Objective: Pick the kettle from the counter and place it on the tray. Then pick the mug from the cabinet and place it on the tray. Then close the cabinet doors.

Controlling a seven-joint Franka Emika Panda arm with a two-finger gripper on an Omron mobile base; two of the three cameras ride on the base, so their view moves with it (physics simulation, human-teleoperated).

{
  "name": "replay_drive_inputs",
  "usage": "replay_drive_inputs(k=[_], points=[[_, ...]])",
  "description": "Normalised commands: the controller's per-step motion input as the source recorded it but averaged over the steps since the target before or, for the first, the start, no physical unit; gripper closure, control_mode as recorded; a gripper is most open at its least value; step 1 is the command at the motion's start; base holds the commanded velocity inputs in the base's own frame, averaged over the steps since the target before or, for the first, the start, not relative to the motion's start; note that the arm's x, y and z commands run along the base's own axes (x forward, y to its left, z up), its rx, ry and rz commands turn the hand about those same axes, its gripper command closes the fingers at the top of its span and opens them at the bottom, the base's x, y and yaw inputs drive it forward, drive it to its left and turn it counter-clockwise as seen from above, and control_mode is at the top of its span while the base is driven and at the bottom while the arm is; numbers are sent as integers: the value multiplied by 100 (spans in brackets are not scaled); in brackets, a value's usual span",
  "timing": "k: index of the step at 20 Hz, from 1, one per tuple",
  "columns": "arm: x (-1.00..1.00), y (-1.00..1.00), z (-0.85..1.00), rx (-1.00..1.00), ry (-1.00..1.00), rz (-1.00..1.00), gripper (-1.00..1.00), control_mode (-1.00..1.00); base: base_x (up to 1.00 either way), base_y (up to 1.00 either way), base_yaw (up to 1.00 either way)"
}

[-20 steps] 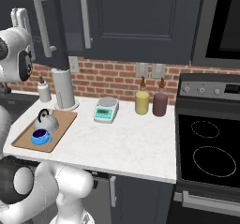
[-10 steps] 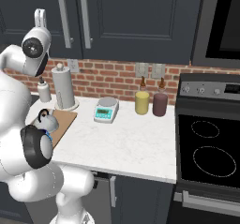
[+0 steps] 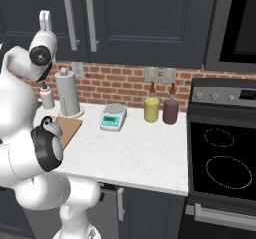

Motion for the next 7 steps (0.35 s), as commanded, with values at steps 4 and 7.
replay_drive_inputs(k=[4,7], points=[[39,12,0,0,7,-7,-100,-100,0,0,0],[47,24,0,0,14,-10,-100,-100,0,0,0]])
